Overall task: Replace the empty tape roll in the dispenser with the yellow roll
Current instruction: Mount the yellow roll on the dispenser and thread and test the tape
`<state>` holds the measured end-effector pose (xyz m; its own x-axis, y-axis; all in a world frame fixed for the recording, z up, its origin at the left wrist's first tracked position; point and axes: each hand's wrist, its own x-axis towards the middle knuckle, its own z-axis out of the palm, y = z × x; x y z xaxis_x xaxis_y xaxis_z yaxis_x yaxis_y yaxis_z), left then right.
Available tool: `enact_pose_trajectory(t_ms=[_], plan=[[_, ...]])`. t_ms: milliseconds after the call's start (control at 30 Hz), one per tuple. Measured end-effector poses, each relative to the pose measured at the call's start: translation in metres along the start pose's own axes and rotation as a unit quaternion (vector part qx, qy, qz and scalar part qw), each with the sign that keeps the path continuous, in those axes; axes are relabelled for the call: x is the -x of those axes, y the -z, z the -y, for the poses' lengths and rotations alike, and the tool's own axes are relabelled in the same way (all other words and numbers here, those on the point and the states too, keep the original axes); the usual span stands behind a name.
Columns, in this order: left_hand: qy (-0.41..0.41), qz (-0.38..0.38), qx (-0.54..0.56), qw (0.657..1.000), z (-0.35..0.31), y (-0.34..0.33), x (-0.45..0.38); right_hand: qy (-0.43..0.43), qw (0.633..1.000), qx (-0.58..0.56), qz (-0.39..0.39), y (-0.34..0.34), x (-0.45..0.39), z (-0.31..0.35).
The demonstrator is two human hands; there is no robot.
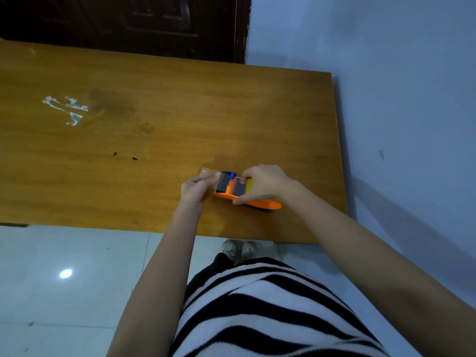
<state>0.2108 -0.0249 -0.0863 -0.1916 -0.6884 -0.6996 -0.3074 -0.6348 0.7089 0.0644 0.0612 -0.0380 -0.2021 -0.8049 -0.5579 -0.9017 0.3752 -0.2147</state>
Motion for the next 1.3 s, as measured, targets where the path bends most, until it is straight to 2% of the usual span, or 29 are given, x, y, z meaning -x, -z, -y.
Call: enact_pose_trajectory(t_ms=[400,767,867,1067,1300], plan=[[0.045,0.09,-0.037,0.994,0.001,0.019,0.001,0.008,1.0,-0.003,-0.012,0.0,0.002,0.006],[0.047,0.134,-0.001,0.99,0.008,0.02,0.007,0.015,1.0,0.013,-0.006,-0.001,0.002,0.01],[0.042,0.118,0.002,0.992,0.005,0.025,0.005,0.014,1.0,0.014,-0.003,-0.001,0.001,0.011],[-0.026,0.015,-0.121,0.992,0.0,0.025,0.005,0.032,0.999,0.016,0.007,-0.001,0.003,0.011],[-0.046,0.024,-0.157,0.986,-0.001,0.016,0.009,0.029,0.997,0.076,0.011,0.003,0.012,0.008]])
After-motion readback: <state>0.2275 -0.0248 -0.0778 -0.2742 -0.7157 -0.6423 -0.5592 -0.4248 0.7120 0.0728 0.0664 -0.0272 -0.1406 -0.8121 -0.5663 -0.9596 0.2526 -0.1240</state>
